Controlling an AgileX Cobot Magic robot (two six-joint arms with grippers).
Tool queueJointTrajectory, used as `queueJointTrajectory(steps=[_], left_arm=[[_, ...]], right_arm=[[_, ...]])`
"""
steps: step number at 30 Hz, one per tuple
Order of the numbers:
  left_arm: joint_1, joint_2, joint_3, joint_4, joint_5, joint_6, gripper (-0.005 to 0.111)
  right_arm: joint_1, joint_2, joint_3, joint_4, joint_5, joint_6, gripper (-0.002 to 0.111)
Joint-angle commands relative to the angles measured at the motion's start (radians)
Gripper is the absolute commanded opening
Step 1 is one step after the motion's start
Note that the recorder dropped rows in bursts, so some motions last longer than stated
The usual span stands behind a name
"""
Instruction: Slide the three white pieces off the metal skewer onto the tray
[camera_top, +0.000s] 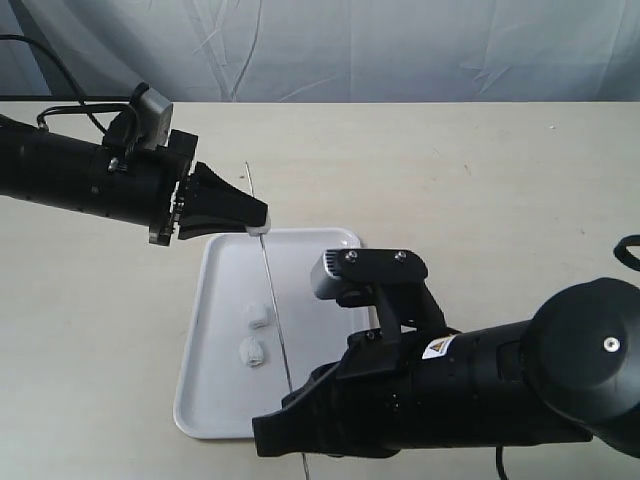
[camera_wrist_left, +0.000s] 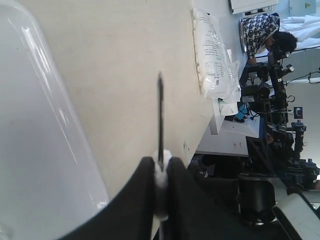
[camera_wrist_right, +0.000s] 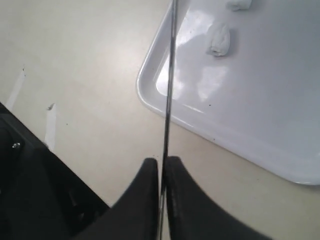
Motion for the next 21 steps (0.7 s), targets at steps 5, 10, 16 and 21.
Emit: queueJointTrajectory(steps=[5, 10, 16, 21], left_arm=[[-0.006, -0.009, -0.001, -0.02, 0.012, 0.023, 0.0], [-0.006, -0.009, -0.001, -0.02, 0.012, 0.025, 0.0], [-0.006, -0.009, -0.001, -0.02, 0.012, 0.025, 0.0], [-0.006, -0.009, -0.001, -0.023, 0.012, 0.026, 0.0]], right_arm=[[-0.003, 0.001, -0.005, 0.01, 0.021, -0.007, 0.0], [-0.003, 0.001, -0.005, 0.009, 0.013, -0.007, 0.001], [-0.003, 0.001, -0.005, 0.026, 0.008, -0.007, 0.03], [-0.003, 0.002, -0.005, 0.039, -0.001, -0.004, 0.027]])
